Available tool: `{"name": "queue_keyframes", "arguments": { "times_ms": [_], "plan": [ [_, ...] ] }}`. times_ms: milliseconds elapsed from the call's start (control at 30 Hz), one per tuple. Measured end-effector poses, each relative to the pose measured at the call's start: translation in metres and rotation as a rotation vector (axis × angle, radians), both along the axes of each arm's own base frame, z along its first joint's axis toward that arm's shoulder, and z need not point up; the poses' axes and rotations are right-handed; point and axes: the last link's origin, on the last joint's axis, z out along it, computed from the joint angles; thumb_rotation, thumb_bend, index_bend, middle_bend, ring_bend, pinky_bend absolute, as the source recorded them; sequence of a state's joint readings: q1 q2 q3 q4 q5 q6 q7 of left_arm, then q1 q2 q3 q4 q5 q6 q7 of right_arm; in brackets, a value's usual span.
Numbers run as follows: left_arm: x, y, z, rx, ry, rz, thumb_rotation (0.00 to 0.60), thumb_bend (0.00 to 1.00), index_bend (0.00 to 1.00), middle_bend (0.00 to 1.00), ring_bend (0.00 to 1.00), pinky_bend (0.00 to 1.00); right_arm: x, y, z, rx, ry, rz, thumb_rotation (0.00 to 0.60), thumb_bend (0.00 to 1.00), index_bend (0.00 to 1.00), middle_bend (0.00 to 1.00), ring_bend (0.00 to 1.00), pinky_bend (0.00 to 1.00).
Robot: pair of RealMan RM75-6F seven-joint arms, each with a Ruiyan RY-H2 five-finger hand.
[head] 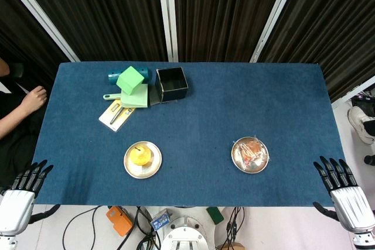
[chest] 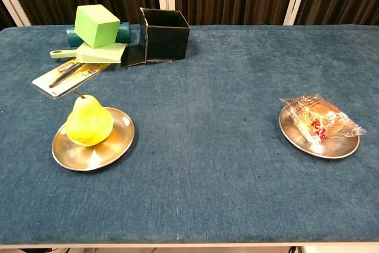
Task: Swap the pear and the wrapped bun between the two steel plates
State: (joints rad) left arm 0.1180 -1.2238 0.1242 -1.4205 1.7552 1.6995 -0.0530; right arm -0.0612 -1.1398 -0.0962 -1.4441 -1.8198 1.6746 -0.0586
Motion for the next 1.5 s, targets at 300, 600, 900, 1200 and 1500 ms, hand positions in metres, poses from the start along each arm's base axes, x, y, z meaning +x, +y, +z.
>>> {"name": "queue_keyframes", "arguments": {
  "times_ms": [300,600,900,1200,1500],
  "plan": [
    [0.000,0.002,0.000,0.002,-0.003,0.001,0.600,0.03,0.09,0.00,0.00,0.10,-0.001,-0.016,-0.008,0.033,0.008,-0.021,0.578,0.07,0.00,0.00,0.00,0.00],
    [-0.003,0.011,0.003,0.014,-0.008,0.017,0.600,0.03,0.09,0.00,0.00,0.10,0.020,-0.071,-0.036,0.125,0.043,-0.002,0.572,0.07,0.00,0.00,0.00,0.00],
    [-0.009,0.026,0.005,0.024,-0.005,0.065,0.600,0.03,0.09,0.00,0.00,0.10,0.061,-0.151,-0.081,0.290,0.130,-0.007,0.557,0.14,0.00,0.00,0.00,0.00],
    [-0.011,0.031,0.008,0.030,-0.012,0.083,0.600,0.03,0.09,0.00,0.00,0.10,0.094,-0.188,-0.124,0.375,0.171,0.009,0.556,0.23,0.07,0.02,0.00,0.00],
    [-0.010,0.028,0.010,0.030,-0.015,0.058,0.600,0.03,0.06,0.00,0.00,0.10,0.091,-0.189,-0.133,0.375,0.152,0.012,0.600,0.31,0.61,0.43,0.37,0.37]
  ]
}}
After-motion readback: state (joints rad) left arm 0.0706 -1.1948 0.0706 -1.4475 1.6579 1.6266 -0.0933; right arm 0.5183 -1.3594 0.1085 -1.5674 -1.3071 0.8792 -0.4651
